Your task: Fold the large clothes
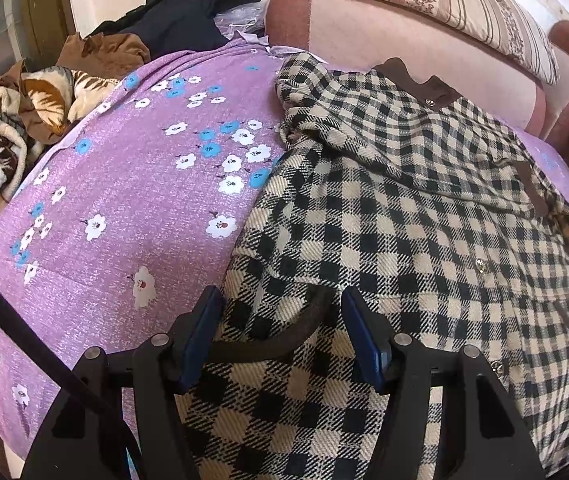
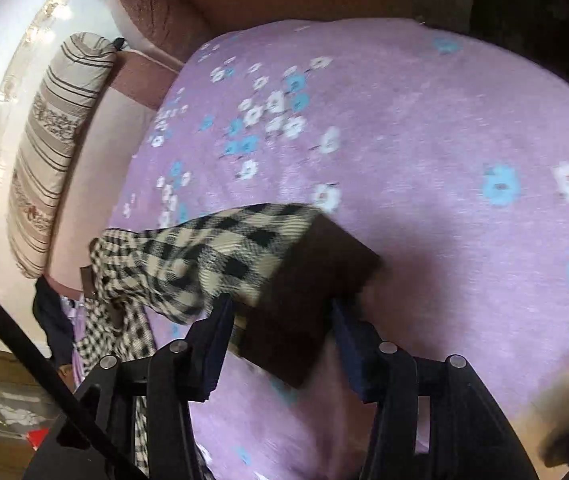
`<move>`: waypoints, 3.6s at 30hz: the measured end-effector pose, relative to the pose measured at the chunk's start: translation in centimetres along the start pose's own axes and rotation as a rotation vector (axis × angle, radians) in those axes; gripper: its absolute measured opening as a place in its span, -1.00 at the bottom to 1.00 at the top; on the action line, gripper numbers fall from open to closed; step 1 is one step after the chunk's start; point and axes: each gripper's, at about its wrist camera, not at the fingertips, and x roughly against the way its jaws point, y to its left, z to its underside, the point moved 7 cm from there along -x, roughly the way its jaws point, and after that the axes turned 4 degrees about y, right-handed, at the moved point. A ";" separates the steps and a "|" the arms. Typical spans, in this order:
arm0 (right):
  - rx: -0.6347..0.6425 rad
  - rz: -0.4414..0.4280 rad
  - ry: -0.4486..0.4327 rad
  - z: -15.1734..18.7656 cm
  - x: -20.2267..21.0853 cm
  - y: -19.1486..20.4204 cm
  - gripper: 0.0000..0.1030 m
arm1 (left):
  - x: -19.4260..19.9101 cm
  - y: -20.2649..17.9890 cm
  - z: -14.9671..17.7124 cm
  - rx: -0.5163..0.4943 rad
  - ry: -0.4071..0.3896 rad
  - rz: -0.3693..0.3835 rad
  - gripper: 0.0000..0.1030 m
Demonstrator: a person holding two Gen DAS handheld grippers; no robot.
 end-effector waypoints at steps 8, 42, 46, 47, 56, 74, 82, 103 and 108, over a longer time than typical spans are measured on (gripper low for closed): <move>0.146 0.153 -0.179 -3.2 5.8 1.1 -0.87 | -0.4 0.2 0.0 0.008 0.014 0.004 0.18; 1.019 -0.083 0.372 25.0 -19.6 36.4 -0.80 | 1.7 2.7 -2.6 0.116 -0.060 0.079 0.19; 0.980 -0.161 0.411 26.3 -19.5 35.6 -0.21 | 1.5 3.2 -3.0 0.148 -0.063 0.122 0.20; 0.973 -0.186 0.389 25.6 -18.3 35.3 -0.13 | 1.5 3.0 -3.0 0.148 -0.060 0.135 0.22; 0.891 -0.109 0.122 15.1 -11.2 28.1 0.04 | 1.1 -4.2 -2.8 -0.006 0.002 0.248 0.29; 0.712 -0.204 0.131 10.5 -12.5 24.1 0.04 | -5.0 -16.8 -6.9 -0.109 0.186 0.328 -0.86; 0.703 -0.230 0.075 9.4 -11.8 25.2 0.04 | -2.7 -10.1 -15.5 -0.039 0.035 0.241 -0.87; 0.854 0.044 0.123 6.8 -25.6 33.6 0.04 | -12.9 -0.5 -22.6 -0.012 0.039 -0.124 -0.72; 0.899 0.092 0.107 7.1 -26.3 34.3 0.17 | -12.4 0.3 -22.6 0.026 0.037 -0.126 -0.42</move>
